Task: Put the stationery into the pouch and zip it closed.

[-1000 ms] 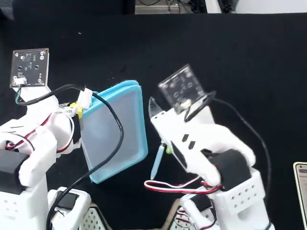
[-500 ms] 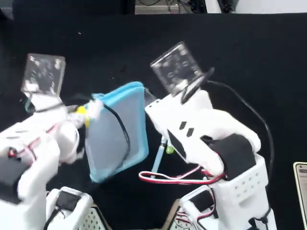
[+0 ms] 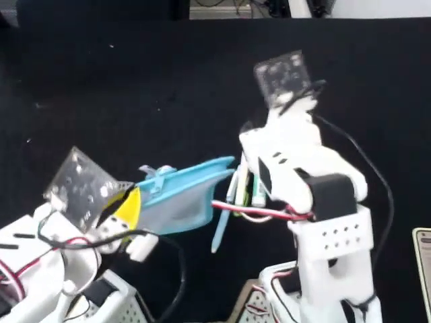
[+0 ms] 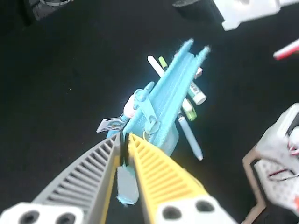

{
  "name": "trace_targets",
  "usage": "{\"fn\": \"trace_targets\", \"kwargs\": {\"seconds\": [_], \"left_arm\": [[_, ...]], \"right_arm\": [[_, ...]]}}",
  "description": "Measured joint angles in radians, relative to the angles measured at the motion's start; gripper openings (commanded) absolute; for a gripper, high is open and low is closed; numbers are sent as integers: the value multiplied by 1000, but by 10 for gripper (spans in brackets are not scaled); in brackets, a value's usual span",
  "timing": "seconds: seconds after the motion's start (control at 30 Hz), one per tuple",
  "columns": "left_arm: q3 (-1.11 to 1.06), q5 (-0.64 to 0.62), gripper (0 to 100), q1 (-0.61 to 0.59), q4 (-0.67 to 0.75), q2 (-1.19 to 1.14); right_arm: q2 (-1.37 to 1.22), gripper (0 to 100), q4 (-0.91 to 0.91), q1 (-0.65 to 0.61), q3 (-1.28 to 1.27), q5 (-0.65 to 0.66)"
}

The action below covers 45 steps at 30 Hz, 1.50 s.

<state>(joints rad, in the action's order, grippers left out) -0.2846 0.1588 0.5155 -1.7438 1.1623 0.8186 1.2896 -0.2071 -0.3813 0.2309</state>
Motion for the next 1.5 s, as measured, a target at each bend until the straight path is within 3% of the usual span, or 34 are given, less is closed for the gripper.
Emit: {"fn": "trace_targets", "kwargs": {"seconds": [0.1,0.23,0.43,0.57,0.73,1.1,1.23,1.5], "left_arm": [[-44,54,30,5,0,34],[-64,84,32,6,0,71],[-66,78,30,6,0,124],[-32,-6,30,2,0,132],[-21,-32,30,-112,-2,132],[-66,-28,30,-526,-6,325],[-109,-29,30,-583,-5,397],[-146,-29,31,-588,0,410]], "right_arm": [[91,241,0,-2,-28,130],[224,241,0,-2,-115,157],[328,240,-123,-2,-316,55],[361,240,-187,-2,-391,-31],[411,240,-198,-2,-396,-78],[448,240,-198,-23,-402,-84],[450,240,-184,-87,-402,-87],[451,240,-180,-123,-405,-87]]}}
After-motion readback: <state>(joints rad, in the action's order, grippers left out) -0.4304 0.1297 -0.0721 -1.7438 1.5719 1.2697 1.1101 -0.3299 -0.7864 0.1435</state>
